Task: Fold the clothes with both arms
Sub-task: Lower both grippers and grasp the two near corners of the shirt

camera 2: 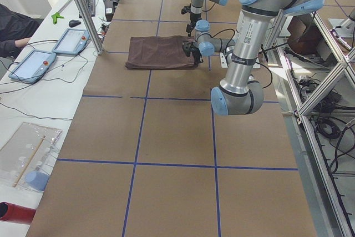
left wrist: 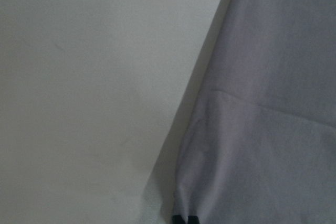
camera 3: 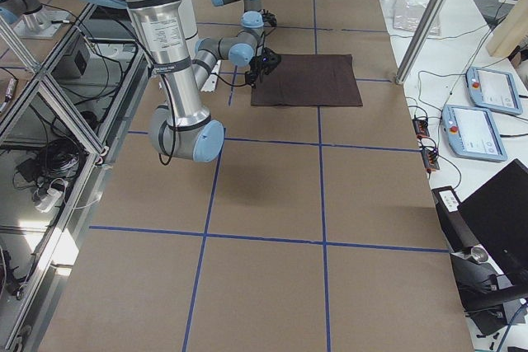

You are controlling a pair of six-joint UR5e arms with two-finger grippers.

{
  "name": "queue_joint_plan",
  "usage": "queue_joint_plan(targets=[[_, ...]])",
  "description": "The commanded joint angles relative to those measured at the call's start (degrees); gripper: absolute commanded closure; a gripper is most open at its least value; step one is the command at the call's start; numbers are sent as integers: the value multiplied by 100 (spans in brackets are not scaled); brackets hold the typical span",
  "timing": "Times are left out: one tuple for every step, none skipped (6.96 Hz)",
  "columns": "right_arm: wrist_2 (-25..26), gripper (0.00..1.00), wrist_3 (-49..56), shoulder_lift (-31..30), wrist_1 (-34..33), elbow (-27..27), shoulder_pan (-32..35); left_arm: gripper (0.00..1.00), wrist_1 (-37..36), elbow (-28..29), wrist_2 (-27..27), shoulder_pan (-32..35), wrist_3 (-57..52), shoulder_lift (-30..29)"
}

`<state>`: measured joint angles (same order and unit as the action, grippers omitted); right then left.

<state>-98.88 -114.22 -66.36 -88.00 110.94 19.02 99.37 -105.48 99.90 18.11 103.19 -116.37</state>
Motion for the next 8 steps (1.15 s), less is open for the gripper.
queue_joint_plan(targets=[[123,0,-197,52,-33,-299,-127,100,3,1,3,0,-1,-17],[123,0,-188,140,-6,-501,-92,100,3,1,3,0,8,-26],[123,0,-170,158,2,-538,-66,100,3,1,3,0,8,-35],[115,0,-153,158,20,-591,-65,100,3,1,3,0,8,-43],[115,0,-153,158,46,-687,-65,100,3,1,3,0,8,-43],[115,0,-153,158,47,-697,-65,100,3,1,3,0,-1,-43],[115,0,-170,158,47,-697,-74,100,3,1,3,0,-1,-43],[115,0,-170,141,38,-697,-83,100,3,1,3,0,8,-43]])
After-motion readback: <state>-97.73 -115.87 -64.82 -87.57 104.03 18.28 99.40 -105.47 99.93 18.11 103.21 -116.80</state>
